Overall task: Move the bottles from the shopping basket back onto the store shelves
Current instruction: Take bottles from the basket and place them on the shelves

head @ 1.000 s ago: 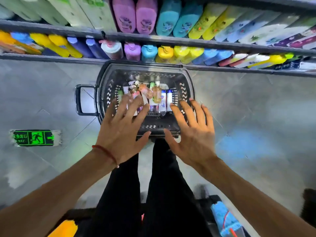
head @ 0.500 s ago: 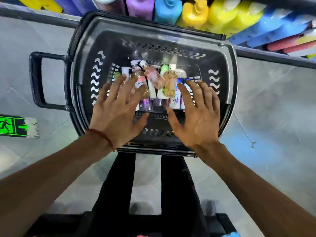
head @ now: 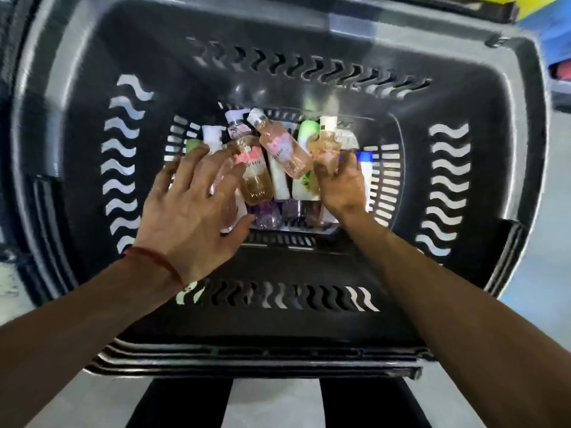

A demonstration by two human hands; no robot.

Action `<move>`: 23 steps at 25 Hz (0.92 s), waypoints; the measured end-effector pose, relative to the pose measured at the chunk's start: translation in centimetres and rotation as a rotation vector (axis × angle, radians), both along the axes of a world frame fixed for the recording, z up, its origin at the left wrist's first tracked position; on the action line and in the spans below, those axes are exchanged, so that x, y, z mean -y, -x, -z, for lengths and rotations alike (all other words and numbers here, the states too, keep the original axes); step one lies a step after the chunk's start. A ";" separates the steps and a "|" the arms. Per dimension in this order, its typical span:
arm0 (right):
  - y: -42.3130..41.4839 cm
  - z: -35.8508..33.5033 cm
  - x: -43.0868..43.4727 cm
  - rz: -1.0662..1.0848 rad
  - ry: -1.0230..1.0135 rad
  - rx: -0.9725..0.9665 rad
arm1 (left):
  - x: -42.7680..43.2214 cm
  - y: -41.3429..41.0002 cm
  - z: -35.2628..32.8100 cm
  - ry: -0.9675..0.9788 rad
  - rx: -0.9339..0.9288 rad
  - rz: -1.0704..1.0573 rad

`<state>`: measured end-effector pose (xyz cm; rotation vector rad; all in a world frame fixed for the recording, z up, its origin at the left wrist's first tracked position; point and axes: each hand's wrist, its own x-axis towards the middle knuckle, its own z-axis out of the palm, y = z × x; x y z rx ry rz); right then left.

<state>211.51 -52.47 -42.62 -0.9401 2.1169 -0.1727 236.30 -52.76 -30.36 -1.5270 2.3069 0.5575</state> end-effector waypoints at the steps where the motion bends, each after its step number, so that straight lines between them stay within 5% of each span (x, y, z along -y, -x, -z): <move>1: 0.0 1.0 0.2 0.045 0.003 0.016 | -0.1 -0.1 0.4 -0.015 0.012 0.001; 9: 1.0 2.6 1.3 -0.092 -0.215 0.014 | -0.9 -0.1 0.7 -0.101 0.038 -0.030; 13: 1.8 -0.1 -0.6 0.030 -0.239 0.162 | -0.4 0.6 -0.7 -0.217 -0.012 -0.143; 19: 3.7 -7.4 -2.5 0.104 -0.077 0.269 | 0.7 5.2 2.5 -0.507 -0.521 -0.867; 23: 5.2 -7.9 -2.8 0.132 -0.002 0.239 | 3.6 9.4 8.4 -0.738 -0.639 -1.311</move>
